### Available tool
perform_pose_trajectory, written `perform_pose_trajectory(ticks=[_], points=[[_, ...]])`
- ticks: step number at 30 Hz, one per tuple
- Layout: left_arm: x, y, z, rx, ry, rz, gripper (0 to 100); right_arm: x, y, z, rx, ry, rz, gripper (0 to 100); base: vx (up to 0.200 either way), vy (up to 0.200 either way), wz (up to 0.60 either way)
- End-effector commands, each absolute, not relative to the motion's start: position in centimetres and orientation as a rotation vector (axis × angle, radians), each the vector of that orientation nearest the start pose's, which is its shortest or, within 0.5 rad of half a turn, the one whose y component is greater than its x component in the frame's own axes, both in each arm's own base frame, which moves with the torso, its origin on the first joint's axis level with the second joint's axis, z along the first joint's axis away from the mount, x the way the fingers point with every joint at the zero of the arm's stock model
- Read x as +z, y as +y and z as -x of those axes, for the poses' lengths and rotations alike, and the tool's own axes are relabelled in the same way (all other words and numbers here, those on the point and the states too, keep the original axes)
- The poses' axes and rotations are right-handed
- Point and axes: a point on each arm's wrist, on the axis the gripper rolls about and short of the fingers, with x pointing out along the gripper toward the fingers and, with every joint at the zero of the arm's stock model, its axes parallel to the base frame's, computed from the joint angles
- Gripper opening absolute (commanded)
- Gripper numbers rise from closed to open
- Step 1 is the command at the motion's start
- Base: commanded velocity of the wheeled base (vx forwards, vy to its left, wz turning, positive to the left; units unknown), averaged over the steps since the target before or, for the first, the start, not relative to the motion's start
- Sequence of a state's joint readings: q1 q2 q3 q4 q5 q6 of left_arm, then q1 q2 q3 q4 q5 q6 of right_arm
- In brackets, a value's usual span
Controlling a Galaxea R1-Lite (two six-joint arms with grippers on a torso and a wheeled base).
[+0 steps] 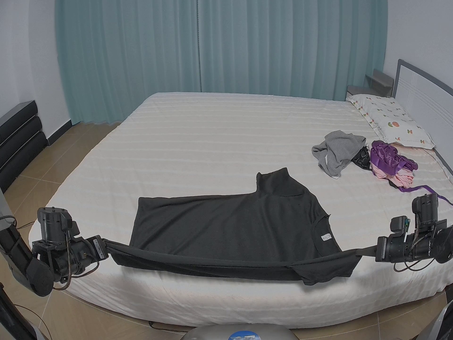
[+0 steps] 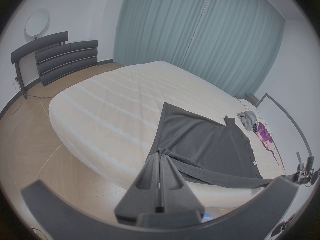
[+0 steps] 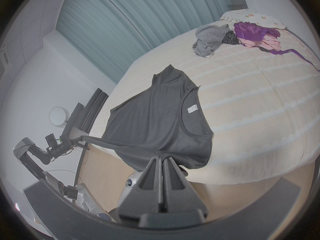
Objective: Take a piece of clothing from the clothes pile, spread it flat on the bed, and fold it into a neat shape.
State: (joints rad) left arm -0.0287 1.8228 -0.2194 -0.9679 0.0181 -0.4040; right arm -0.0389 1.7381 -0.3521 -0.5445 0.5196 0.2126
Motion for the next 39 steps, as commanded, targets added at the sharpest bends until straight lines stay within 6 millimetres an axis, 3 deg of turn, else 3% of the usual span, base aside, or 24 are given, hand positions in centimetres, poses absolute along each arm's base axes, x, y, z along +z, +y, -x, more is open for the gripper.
perform_pose_trajectory(ticks=[1,18,26,34,39], points=[[4.9,-0.6,-23.1,0.122,0.641,0.373,0,5.3,0.3,-22.9,0.360,0.909,-0.437,0,0.000,0.000,0.00],[2.5,-0.7,-27.0,0.137,0.676,0.368,0,5.3,0.3,-25.9,0.366,0.877,-0.430,0,0.000,0.000,0.00],[2.8,-0.8,-27.0,0.133,0.666,0.367,0,6.9,0.1,-26.3,0.350,0.817,-0.469,0,0.000,0.000,0.00],[2.8,-0.8,-26.4,0.132,0.675,0.367,0,7.0,0.1,-25.9,0.348,0.820,-0.469,0,0.000,0.000,0.00],[2.9,-0.9,-27.1,0.128,0.660,0.366,0,6.4,0.3,-26.3,0.353,0.841,-0.468,0,0.000,0.000,0.00]])
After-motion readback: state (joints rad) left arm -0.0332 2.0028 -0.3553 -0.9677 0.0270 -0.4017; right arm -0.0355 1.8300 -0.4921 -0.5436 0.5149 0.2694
